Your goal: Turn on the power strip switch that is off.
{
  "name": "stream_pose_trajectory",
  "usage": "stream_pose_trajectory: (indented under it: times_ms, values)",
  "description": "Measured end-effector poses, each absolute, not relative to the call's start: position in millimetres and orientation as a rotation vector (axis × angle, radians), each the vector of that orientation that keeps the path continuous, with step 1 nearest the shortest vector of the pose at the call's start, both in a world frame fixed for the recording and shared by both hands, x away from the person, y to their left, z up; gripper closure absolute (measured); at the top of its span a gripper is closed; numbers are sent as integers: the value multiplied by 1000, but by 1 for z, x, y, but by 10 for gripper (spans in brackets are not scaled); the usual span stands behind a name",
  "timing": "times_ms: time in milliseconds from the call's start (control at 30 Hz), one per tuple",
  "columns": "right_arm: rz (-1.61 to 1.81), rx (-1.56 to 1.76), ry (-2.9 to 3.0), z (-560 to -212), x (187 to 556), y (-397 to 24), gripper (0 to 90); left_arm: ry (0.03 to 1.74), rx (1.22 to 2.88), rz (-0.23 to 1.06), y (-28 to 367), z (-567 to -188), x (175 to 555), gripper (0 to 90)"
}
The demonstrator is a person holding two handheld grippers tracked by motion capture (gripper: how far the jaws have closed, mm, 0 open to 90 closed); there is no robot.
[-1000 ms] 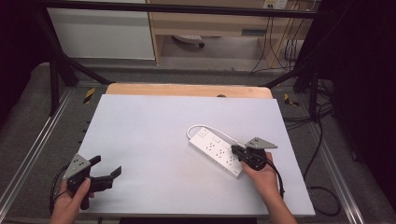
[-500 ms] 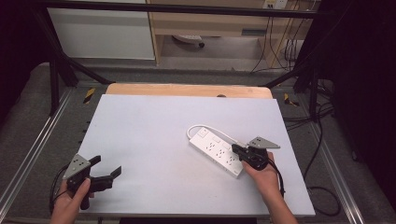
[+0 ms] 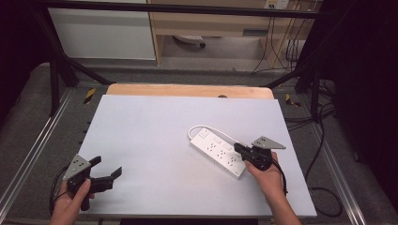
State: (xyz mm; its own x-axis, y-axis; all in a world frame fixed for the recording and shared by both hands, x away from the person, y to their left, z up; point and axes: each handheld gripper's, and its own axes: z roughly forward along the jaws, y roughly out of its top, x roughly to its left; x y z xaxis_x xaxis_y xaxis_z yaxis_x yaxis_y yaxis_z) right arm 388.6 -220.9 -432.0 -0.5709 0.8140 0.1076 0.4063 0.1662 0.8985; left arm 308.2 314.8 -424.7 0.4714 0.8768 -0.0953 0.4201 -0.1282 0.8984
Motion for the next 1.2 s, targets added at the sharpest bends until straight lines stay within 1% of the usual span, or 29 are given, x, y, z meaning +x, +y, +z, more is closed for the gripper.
stream_pose_trajectory:
  times_ms: [633, 1167, 1200]
  values:
    - [1422, 1148, 1988, -411, 384, -231, 835, 1114, 1736, 589, 315, -424, 308, 62]
    - [1418, 1168, 1956, -402, 379, -246, 753, 1115, 1738, 585, 314, -425, 308, 62]
    - [1419, 1177, 1950, -401, 379, -248, 732, 1114, 1738, 585, 314, -425, 308, 62]
